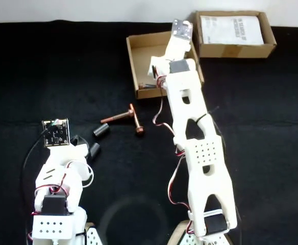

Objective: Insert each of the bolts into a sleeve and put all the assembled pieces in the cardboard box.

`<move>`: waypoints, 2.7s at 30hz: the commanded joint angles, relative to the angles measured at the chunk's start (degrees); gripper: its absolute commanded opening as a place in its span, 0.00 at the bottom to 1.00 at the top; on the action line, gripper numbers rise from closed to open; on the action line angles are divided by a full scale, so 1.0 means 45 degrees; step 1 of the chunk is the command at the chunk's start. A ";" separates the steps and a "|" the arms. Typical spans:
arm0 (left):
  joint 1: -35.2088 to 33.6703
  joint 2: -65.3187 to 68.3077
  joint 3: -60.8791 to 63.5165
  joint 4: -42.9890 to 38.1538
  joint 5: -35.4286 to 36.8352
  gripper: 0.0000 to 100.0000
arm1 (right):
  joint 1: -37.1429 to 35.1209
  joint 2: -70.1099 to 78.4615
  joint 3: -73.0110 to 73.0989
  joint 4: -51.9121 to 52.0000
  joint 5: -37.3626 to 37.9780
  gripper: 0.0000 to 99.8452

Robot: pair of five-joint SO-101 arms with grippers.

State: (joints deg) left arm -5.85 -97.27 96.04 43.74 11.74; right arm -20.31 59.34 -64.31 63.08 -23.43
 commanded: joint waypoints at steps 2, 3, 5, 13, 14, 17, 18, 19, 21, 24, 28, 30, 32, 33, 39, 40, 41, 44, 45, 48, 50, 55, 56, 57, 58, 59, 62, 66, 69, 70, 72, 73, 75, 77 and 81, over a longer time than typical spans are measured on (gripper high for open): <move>-0.0107 0.0068 0.0322 -0.0254 0.0020 0.01 | -0.0440 -0.0225 -0.2276 0.1651 0.0000 0.23; -0.0107 0.0068 0.0322 -0.0254 0.0020 0.01 | -0.0576 -0.0225 -0.2862 0.2198 -0.0059 0.23; -0.0107 0.0068 0.0322 -0.0254 0.0020 0.01 | -0.0928 -0.0225 -0.4366 0.3448 -0.0098 0.23; -0.0147 0.0068 0.0322 -0.0195 0.0020 0.01 | -0.3311 -0.1104 -0.8352 0.7590 -0.1055 0.12; -0.0166 0.0068 0.0322 -0.0195 0.0020 0.01 | -0.3487 -0.1455 -0.8293 0.7844 -0.1055 0.09; -0.0420 0.0068 0.0322 -0.0176 0.0039 0.01 | -0.3702 -0.2276 -0.8293 0.8020 -0.1016 0.03; -0.0635 0.0068 0.0322 -0.0176 0.0039 0.01 | -0.3702 -0.2569 -0.8274 0.8039 -0.1016 0.01; -0.0967 0.0068 0.0322 -0.0098 0.0020 0.01 | -0.3702 -0.2823 -0.8215 0.8078 -0.1016 0.01; -0.1866 -0.0049 0.0322 0.0215 0.0000 0.01 | -0.3702 -0.3272 -0.8215 0.8371 -0.0996 0.01; -0.3741 -0.0049 0.0322 0.0293 -0.0020 0.01 | -0.3683 -0.3819 -0.8195 0.8391 -0.0977 0.01; -0.6085 -0.0068 0.0205 0.0274 -0.1055 0.01 | -0.3702 -0.4347 -0.8176 0.8430 -0.0137 0.01; -0.7062 -0.0068 0.0088 0.0254 -0.1348 0.01 | -0.3858 -0.4542 -0.8176 0.8430 -0.0039 0.01; -0.8039 -0.0068 -0.0107 0.0274 -0.1465 0.01 | -0.4151 -0.4835 -0.7883 0.8449 -0.0039 0.01; -0.8547 -0.0068 -0.0205 0.0274 -0.1602 0.01 | -0.4288 -0.5109 -0.7473 0.8449 -0.0039 0.01; -1.0403 -0.0068 -0.0010 0.0313 -0.2676 0.01 | -0.5402 -0.8117 -0.2120 0.8449 -0.0039 0.01; -1.0540 -0.0068 0.0186 0.0313 -0.2794 0.01 | -0.5558 -0.8742 -0.0928 0.8449 -0.0039 0.01; -1.0657 -0.0049 0.0303 0.0332 -0.2891 0.01 | -0.5695 -0.9407 0.0303 0.8449 -0.0020 0.01; -1.0716 -0.0029 0.0322 0.0821 -0.2833 0.01 | -0.6085 -1.1145 0.4015 0.8430 -0.0020 0.01; -1.0676 -0.0029 0.0322 0.1055 -0.2833 0.01 | -0.6183 -1.1634 0.5226 0.8430 -0.0020 0.01; -1.0657 -0.0029 0.0322 0.1641 -0.2852 0.01 | -0.6320 -1.2630 0.8254 0.8410 -0.0098 0.01; -1.0657 -0.0029 0.0322 0.1875 -0.2852 0.01 | -0.6320 -1.2825 0.9641 0.8391 -0.0156 0.01; -1.0637 -0.0049 0.0322 0.2012 -0.2833 0.01 | -0.6281 -1.2786 1.0930 0.7297 -0.2051 0.01; -1.0637 -0.0029 0.0303 0.2032 -0.2794 0.01 | -0.6281 -1.2786 1.1106 0.6808 -0.2462 0.01; -1.0637 -0.0029 0.0303 0.2149 -0.2794 0.01 | -0.6281 -1.2786 1.1282 0.6222 -0.2911 0.01; -1.0637 -0.0029 0.0303 0.2305 -0.2794 0.01 | -0.6261 -1.2786 1.1458 0.5675 -0.3380 0.01; -1.0637 -0.0029 0.0303 0.2403 -0.2794 0.01 | -0.6261 -1.2786 1.1634 0.5148 -0.3868 0.01; -1.0637 -0.0049 0.0303 0.2442 -0.2794 0.01 | -0.6261 -1.2786 1.2239 0.3683 -0.4943 0.01; -1.0618 -0.0049 0.0303 0.2442 -0.2794 0.01 | -0.6261 -1.2786 1.3275 0.1768 -0.5216 0.01; -1.0462 -0.0049 0.0303 0.2442 -0.2794 0.01 | -0.6261 -1.2767 1.4369 0.0225 -0.5236 0.01; -1.0462 -0.0049 0.0303 0.2442 -0.2794 0.01 | -0.6261 -1.2767 1.4818 -0.0322 -0.5236 0.01; -1.0462 -0.0049 0.0303 0.2442 -0.2794 0.01 | -0.6300 -1.2767 1.5814 -0.1377 -0.5236 0.05; -1.0462 -0.0049 0.0303 0.2442 -0.2794 0.01 | -0.6339 -1.2767 1.6322 -0.1866 -0.5197 0.08; -1.0462 -0.0049 0.0303 0.2442 -0.2794 0.01 | -0.6515 -1.2650 1.7143 -0.2823 -0.5197 0.14; -1.0462 -0.0049 0.0303 0.2442 -0.2794 0.01 | -0.6632 -1.2298 1.7534 -0.3311 -0.5197 0.19; -1.0462 -0.0049 0.0303 0.2442 -0.2794 0.01 | -0.6867 -1.1282 1.7260 -0.3897 -0.5236 0.19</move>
State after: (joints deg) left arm -53.41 -97.27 96.04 54.55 -0.84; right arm -50.20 7.21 14.11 47.78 -46.46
